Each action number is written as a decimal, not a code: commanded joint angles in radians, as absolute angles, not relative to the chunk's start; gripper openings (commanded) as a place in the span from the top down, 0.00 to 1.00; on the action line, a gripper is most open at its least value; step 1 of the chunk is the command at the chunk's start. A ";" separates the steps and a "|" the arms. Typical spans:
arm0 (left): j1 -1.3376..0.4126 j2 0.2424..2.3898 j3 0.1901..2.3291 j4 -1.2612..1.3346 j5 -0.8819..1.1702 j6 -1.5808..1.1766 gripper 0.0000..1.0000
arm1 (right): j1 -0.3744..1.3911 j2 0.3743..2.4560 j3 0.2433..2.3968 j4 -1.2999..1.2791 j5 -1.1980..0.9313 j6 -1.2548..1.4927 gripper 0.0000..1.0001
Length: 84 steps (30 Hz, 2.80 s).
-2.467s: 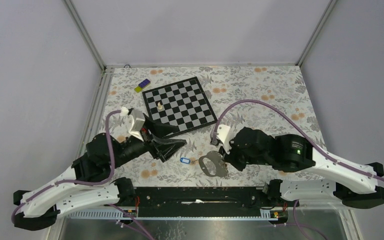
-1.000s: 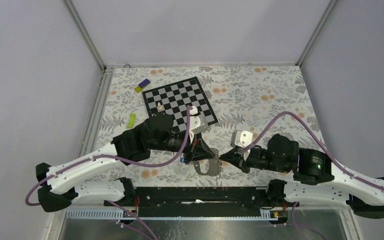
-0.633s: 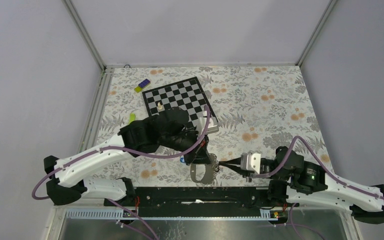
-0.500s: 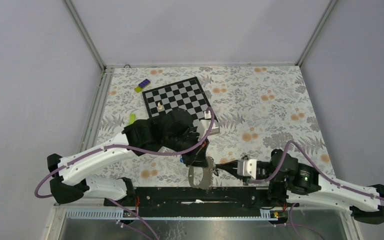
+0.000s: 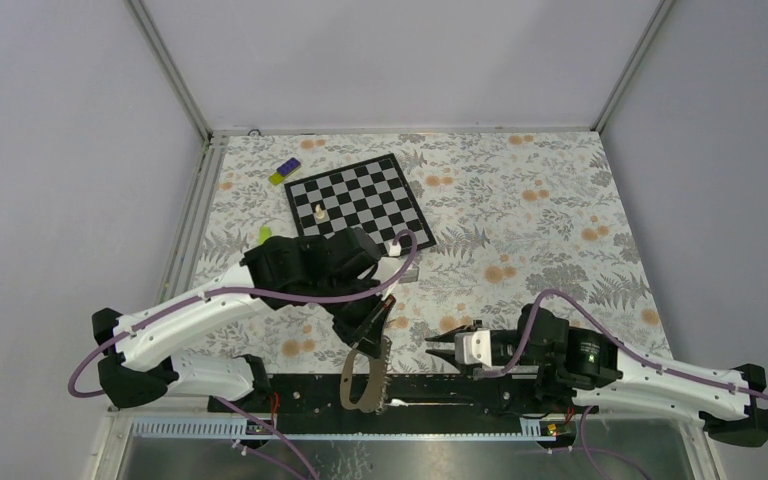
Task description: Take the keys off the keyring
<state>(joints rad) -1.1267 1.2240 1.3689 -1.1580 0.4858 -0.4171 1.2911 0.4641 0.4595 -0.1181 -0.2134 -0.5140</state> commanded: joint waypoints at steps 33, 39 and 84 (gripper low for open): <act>-0.776 1.089 1.194 -0.608 -0.220 -1.471 1.00 | 1.292 0.509 0.435 0.364 0.066 -0.804 0.25; -0.768 1.104 1.210 -0.608 -0.164 -1.515 1.00 | 1.292 0.653 0.411 0.611 0.131 -0.908 0.23; -0.744 1.026 1.069 -0.457 -0.018 -1.590 1.00 | 1.157 1.032 0.662 0.530 0.316 -0.761 1.00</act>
<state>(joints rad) -0.7467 1.0554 1.0790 -0.5461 -0.0551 -1.5349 1.1683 1.0187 0.5621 0.5911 0.2539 -0.8478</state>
